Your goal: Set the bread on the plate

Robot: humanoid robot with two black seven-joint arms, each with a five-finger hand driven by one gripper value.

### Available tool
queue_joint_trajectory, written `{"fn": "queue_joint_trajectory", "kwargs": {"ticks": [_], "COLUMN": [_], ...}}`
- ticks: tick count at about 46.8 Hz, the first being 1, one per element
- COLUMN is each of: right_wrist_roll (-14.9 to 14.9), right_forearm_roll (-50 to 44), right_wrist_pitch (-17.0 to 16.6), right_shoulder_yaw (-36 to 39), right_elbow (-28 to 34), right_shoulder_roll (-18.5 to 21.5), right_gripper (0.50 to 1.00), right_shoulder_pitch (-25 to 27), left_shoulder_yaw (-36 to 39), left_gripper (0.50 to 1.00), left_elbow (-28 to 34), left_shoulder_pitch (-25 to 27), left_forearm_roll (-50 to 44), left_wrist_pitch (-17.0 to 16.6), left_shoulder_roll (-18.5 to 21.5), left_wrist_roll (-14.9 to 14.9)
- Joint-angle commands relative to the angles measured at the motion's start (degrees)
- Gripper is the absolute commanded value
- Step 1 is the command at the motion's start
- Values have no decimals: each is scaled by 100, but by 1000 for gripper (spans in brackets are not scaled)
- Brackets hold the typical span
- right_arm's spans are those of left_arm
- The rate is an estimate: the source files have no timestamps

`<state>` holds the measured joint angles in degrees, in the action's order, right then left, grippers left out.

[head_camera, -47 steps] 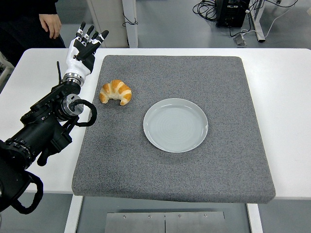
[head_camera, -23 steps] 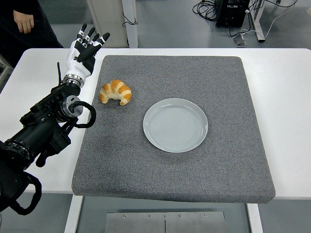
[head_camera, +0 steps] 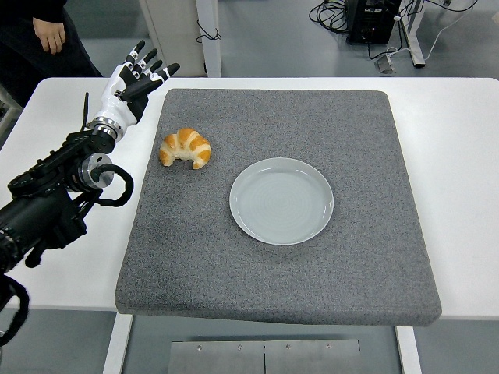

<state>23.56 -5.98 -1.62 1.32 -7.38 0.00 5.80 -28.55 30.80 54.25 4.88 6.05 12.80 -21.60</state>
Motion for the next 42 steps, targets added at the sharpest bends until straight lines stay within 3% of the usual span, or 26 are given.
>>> {"fn": "queue_joint_trajectory", "kwargs": {"ticks": [1,17,25,42], "right_wrist_roll": [0,0,0,0], "right_forearm_roll": [0,0,0,0], "right_wrist_pitch": [4,4,4,4], "right_shoulder_yaw": [0,0,0,0], "right_elbow": [0,0,0,0], "right_shoulder_roll": [0,0,0,0], "right_gripper": [1000,1000,1000,1000], "right_shoulder_pitch": [0,0,0,0], "left_shoulder_yaw": [130,253,306,315], "left_gripper": [969,968,966,968], "left_elbow": [373,1270,1903,2334], "left_shoulder_pitch": [-20,-222,-266,-257], "left_forearm_roll": [21,1295,2120,3984], "left_wrist_pitch": [-8,-131,-342,-342], "left_shoulder_roll": [311,1040,1418,1937], "left_wrist_roll": [-2,200,525,552]}}
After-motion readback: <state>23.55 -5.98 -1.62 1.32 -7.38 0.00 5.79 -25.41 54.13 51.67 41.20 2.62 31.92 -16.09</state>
